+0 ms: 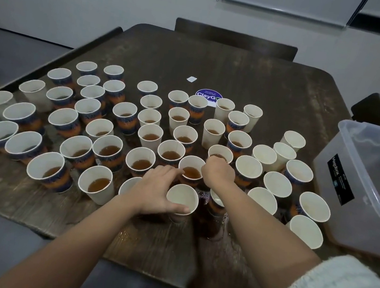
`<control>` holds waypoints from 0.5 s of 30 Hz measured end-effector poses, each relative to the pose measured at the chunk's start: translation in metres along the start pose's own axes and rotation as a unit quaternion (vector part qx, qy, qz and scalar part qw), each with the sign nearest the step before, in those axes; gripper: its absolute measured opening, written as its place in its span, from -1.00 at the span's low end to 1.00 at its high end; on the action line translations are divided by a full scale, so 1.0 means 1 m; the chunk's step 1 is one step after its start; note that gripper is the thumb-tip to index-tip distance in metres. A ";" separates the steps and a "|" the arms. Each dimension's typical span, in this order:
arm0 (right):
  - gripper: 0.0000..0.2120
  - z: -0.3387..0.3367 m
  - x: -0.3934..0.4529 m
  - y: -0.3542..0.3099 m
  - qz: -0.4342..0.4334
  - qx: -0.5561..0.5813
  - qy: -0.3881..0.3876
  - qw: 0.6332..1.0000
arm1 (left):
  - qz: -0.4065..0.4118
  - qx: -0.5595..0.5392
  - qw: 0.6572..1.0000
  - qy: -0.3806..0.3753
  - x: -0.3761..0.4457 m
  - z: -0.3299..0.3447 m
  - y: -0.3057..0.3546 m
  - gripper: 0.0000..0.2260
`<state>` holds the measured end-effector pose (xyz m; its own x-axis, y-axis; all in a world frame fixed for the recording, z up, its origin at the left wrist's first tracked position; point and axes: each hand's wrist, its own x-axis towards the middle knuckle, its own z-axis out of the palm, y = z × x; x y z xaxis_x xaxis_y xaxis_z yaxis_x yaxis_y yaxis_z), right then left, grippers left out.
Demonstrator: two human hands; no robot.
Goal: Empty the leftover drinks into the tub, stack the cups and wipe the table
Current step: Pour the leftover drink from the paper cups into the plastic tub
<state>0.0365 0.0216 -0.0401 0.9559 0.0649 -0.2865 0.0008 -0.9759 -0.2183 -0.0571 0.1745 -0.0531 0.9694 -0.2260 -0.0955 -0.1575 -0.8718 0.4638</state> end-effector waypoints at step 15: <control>-0.74 -0.081 -0.018 0.031 -0.050 0.118 0.043 0.991 | -0.020 -0.168 0.981 0.096 0.058 -0.026 0.038 -0.24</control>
<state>0.0435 -0.0267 0.0336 0.9758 0.1311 -0.1750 0.0374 -0.8885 -0.4574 -0.0018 0.1399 -0.0178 0.9962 -0.0806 0.0332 -0.0792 -0.6784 0.7304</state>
